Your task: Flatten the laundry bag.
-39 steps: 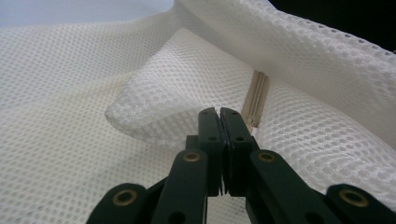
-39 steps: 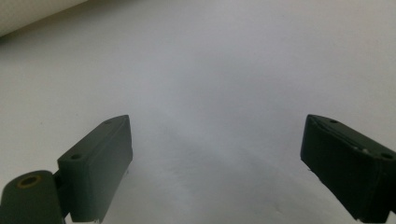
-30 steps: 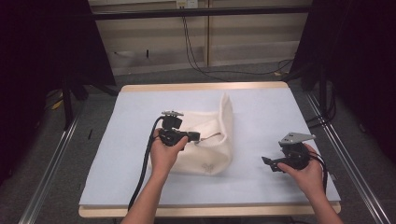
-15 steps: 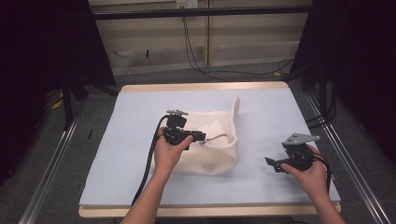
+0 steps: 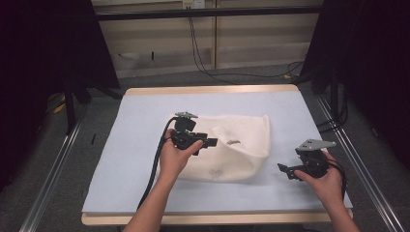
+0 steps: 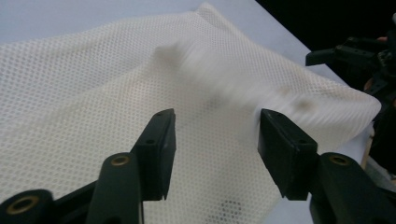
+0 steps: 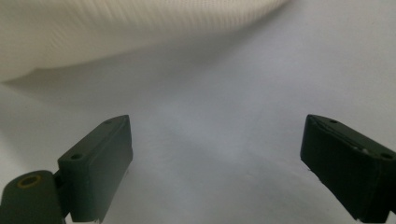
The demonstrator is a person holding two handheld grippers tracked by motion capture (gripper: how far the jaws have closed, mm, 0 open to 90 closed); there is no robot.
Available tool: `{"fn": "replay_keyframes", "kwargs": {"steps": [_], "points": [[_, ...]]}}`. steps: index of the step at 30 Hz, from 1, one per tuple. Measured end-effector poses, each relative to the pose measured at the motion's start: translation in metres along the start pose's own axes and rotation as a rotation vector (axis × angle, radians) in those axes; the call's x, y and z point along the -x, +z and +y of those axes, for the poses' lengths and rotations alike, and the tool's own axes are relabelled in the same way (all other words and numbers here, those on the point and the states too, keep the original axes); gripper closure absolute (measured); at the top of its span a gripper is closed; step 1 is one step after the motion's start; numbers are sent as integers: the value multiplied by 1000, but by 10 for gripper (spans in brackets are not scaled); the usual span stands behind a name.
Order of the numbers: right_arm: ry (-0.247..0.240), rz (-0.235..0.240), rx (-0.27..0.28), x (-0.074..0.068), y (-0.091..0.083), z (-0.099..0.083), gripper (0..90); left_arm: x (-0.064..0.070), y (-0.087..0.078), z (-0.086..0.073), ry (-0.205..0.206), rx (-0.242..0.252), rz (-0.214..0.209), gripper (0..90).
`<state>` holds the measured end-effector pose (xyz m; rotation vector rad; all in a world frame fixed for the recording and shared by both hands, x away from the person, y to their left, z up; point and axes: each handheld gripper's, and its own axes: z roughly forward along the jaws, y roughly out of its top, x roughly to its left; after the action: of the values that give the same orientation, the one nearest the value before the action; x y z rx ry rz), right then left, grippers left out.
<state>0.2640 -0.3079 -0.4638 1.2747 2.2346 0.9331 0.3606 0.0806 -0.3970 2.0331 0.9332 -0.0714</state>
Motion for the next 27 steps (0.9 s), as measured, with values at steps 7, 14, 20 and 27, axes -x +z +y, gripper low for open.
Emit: {"fn": "replay_keyframes", "kwargs": {"steps": [7,14,20,27], "points": [[20,-2,-6,4,-5,-6,90,-9,-2,-3,17,-17,76,386],[45,14,11,3,-8,-7,91,-33,-11,-13,2,-30,154,346],[96,55,20,-1,-8,1,123,-51,-18,-19,-5,-57,220,342],[137,70,45,-2,-7,14,173,-71,-30,-23,13,-52,300,362]]}}
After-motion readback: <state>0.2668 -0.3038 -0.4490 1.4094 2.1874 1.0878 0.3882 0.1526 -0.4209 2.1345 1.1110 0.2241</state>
